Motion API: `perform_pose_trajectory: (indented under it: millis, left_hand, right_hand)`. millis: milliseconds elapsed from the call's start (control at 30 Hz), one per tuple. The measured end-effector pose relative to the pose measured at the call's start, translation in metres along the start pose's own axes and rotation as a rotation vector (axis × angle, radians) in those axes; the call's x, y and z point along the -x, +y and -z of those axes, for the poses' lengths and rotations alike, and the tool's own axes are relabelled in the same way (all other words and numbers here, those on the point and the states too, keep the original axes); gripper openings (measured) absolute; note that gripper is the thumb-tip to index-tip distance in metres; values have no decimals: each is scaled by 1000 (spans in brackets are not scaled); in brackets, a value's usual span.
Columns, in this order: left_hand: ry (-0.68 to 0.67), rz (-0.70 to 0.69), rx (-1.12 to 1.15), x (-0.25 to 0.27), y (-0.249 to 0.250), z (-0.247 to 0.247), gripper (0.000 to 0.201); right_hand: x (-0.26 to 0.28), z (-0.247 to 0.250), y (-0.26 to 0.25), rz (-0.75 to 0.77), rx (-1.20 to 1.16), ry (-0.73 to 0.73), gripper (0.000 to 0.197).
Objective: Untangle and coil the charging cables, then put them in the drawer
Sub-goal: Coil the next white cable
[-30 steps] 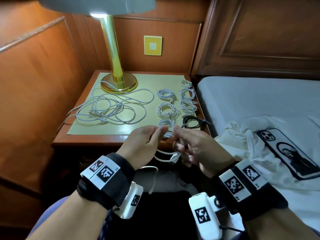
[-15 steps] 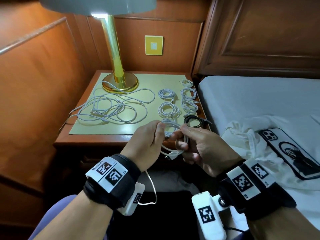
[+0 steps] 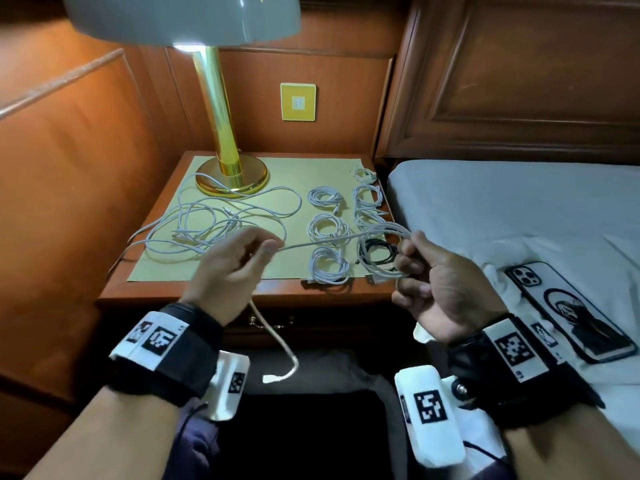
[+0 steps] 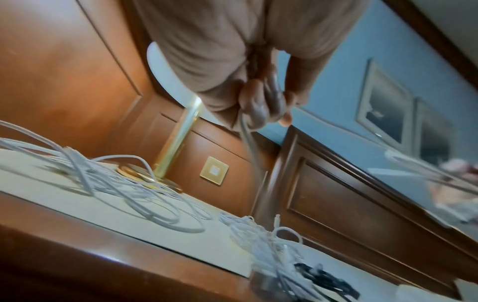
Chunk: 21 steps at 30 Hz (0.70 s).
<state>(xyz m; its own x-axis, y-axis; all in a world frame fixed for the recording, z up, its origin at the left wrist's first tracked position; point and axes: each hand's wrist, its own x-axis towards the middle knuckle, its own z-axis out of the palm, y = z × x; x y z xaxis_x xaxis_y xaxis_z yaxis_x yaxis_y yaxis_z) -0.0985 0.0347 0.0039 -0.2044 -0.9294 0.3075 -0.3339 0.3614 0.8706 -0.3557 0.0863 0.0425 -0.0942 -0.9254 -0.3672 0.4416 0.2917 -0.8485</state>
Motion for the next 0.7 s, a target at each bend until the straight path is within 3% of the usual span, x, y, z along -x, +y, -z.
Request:
perform_pose_trajectory:
  millis: [67, 233, 367, 533, 700]
  left_hand:
    - [62, -21, -66, -1, -5, 11, 10]
    - [142, -203, -420, 3, -10, 3, 12]
    - [44, -290, -518, 8, -1, -11, 8]
    - [-84, -301, -520, 17, 15, -29, 16]
    - [-179, -372, -446, 21, 24, -35, 13]
  right_hand:
    - [0, 3, -1, 18, -10, 38, 38]
    - [-2, -3, 8, 123, 23, 4, 33]
    - [3, -8, 11, 338, 264, 10, 35]
    - [2, -3, 26, 668, 753, 104, 34]
    - [5, -8, 30, 794, 882, 150, 30]
